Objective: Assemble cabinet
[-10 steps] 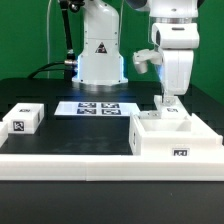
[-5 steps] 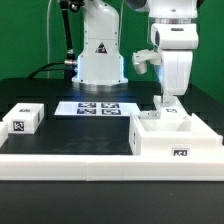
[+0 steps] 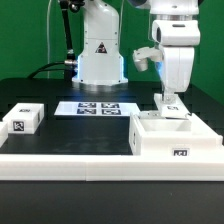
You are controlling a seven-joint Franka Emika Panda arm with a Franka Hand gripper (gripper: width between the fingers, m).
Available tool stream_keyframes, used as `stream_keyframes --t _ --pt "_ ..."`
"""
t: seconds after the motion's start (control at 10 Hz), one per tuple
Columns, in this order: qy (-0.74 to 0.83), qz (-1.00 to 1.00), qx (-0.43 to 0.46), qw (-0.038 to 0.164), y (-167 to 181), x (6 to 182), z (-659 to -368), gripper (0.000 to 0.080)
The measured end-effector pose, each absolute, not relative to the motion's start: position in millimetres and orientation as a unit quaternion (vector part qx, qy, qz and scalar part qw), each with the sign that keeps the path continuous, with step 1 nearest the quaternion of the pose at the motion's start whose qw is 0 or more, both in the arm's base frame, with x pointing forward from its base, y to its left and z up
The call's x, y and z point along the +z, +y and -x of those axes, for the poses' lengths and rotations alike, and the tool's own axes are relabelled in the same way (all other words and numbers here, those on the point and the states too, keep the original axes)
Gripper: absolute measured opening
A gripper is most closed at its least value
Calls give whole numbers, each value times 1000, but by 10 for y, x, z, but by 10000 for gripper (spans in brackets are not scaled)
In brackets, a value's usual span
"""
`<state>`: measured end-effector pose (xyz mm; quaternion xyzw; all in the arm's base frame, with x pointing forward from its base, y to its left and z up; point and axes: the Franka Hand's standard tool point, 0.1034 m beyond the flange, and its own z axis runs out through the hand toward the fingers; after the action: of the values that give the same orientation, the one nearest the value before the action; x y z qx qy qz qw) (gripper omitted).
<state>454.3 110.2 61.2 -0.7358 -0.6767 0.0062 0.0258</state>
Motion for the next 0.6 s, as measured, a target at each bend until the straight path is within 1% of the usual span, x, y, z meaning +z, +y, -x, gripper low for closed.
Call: stream_keyframes --t 0.3,0.6 --pt "-676 736 4 25 1108 631 -4600 71" --pt "-675 737 5 28 1109 585 -4617 71"
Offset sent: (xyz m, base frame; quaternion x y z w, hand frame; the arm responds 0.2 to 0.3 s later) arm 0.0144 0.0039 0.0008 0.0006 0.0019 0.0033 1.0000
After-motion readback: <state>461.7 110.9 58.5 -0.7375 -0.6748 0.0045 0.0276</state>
